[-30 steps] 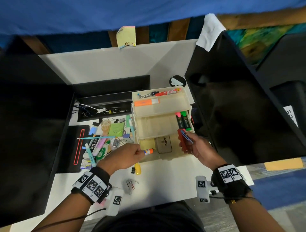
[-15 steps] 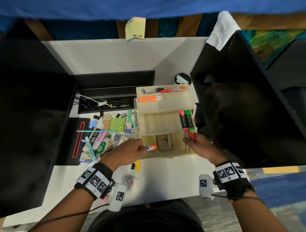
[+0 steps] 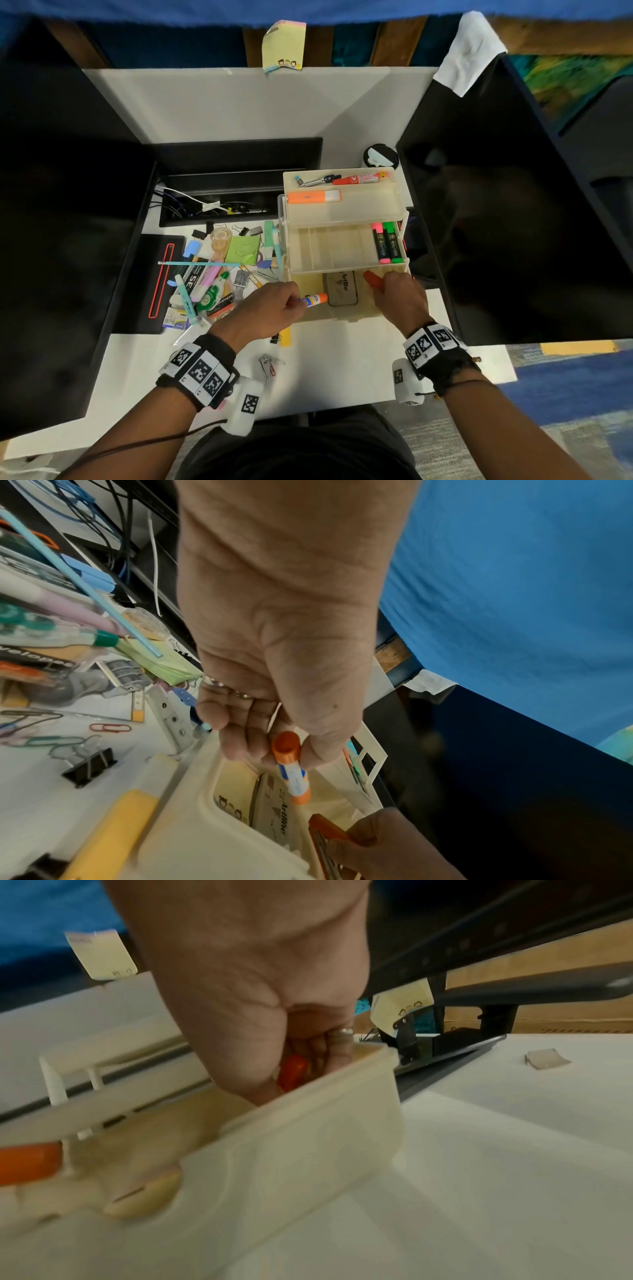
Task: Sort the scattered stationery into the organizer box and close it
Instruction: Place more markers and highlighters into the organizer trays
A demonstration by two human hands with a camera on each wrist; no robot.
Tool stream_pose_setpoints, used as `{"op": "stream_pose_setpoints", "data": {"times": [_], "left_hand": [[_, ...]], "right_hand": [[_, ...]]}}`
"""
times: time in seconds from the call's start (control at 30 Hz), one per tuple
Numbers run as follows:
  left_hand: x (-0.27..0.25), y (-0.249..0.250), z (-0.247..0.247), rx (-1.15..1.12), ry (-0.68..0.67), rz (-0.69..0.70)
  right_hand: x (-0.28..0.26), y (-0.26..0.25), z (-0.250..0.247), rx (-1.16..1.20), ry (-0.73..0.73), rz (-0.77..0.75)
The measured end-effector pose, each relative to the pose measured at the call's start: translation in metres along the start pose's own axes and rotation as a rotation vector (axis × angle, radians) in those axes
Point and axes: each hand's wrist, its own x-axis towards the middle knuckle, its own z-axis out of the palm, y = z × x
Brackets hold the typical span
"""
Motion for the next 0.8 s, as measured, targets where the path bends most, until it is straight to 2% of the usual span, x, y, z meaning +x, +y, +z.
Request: {"op": "stream_pose_setpoints", "data": {"times": [0.1, 0.4, 0.67, 0.8], "left_hand": [[0.001, -0.001, 0.002, -0.021, 0.025, 0.007], [0.005, -0.006, 0.007, -0.04, 0.054, -0.007], [0.01, -0.002, 0.008, -0.014, 0.109, -0.003], [0.013, -0.002, 0.009, 0.026, 0.157, -0.022]], "right_hand": [[0.004, -0.005, 0.0, -0.032, 0.0, 0.053], [0.006, -0.011, 0.005, 0.15, -0.052, 0.124], [0.011, -0.014, 0.023, 0.304, 0.032, 0.135], [0.012, -0.023, 0.023, 0.306, -0.004, 0.127]]}}
